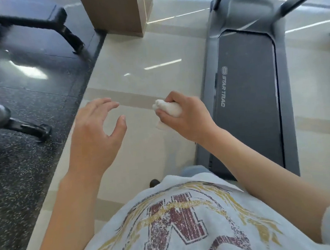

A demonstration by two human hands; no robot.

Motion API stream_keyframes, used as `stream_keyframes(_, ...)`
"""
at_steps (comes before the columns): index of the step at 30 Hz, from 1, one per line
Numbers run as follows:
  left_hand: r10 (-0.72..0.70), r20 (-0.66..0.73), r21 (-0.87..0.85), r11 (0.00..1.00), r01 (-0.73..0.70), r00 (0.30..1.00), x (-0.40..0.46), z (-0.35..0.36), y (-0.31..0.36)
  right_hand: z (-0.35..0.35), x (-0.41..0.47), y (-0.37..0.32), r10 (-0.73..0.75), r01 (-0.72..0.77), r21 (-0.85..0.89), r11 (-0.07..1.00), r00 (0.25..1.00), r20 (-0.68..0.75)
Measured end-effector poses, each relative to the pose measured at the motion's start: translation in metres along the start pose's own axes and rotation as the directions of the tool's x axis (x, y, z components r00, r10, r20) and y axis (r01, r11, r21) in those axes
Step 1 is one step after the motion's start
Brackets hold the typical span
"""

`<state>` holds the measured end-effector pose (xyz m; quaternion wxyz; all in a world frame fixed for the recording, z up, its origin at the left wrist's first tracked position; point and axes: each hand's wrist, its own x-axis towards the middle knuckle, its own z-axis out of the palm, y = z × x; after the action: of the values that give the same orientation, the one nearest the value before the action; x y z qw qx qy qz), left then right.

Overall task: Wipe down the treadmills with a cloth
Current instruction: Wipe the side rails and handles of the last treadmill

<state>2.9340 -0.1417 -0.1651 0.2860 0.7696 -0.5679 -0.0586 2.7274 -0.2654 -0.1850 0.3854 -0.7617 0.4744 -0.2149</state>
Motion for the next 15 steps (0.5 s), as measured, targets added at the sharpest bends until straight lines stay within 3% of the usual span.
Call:
stream_keyframes(7, 0.094, 0.084, -0.132, 0.988, -0.083, 0.992, 0.036, 0.024, -0.009, -0.013, 0.009, 0.011, 0.077, -0.084, -0.052, 0.995, 0.989, -0.127)
stream_keyframes(15, 0.193, 0.15, -0.2, 0.966, -0.162, 0.97, 0.094, 0.062, 0.01, -0.039, 0.038, 0.037, 0.164, -0.168, 0.0, 0.986, 0.963, -0.216)
